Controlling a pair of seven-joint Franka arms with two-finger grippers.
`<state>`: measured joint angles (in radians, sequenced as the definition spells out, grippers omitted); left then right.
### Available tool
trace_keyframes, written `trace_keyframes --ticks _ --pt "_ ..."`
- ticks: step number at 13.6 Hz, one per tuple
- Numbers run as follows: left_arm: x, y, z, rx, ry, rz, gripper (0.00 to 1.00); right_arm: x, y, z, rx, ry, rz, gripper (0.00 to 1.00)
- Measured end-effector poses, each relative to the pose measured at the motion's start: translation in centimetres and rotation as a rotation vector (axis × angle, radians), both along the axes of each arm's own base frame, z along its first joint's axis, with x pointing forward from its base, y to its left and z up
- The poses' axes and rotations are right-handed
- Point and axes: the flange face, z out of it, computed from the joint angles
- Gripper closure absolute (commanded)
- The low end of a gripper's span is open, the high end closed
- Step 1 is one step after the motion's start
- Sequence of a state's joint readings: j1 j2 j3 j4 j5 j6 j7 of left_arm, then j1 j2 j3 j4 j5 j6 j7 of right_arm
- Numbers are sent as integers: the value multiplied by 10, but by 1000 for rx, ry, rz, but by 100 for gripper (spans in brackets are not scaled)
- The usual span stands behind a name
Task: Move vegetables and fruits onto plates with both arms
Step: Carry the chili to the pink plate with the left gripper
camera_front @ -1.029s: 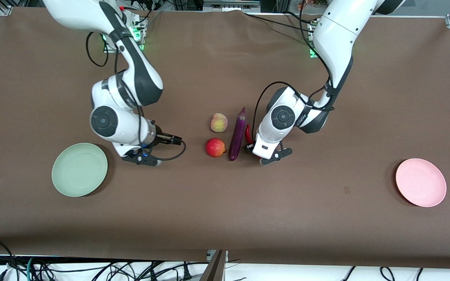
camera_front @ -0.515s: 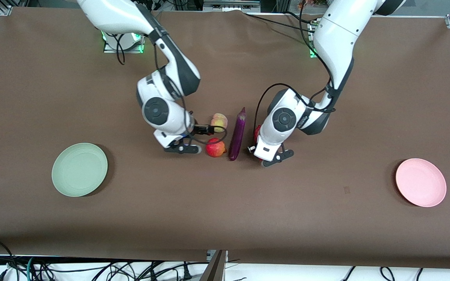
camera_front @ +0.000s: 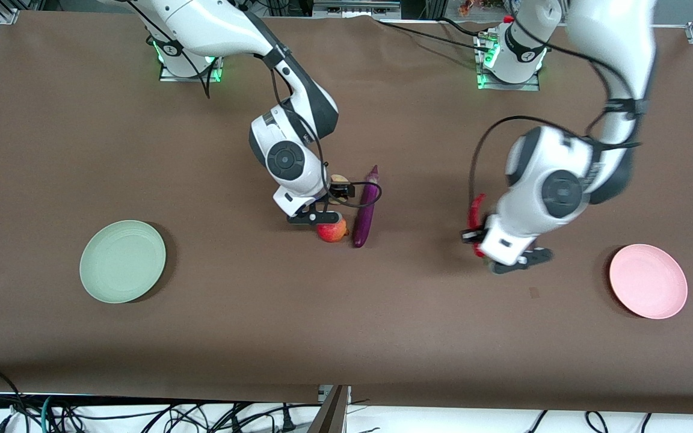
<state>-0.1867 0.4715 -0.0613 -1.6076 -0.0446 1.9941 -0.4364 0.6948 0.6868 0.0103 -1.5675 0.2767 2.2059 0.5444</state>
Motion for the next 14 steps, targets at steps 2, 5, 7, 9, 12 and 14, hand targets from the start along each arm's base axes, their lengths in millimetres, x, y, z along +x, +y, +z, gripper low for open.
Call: trace_keyframes --ticks 2,5,7,9,12,14 --pt "12 57 7 21 -11 -93 98 -4 3 -7 -6 8 7 0" --pt "20 131 6 88 -13 -214 98 -11 8 -18 -16 18 19 0" --pt "22 179 3 104 -4 -312 98 -16 12 -25 -20 21 27 0" --pt "30 227 -1 104 -17 -430 98 -18 16 -30 -21 19 32 28" --pt "44 302 -31 162 -98 -607 98 -19 15 -36 -24 20 30 79" --pt "44 348 -67 177 -143 -683 98 -18 15 -35 -22 17 29 85"
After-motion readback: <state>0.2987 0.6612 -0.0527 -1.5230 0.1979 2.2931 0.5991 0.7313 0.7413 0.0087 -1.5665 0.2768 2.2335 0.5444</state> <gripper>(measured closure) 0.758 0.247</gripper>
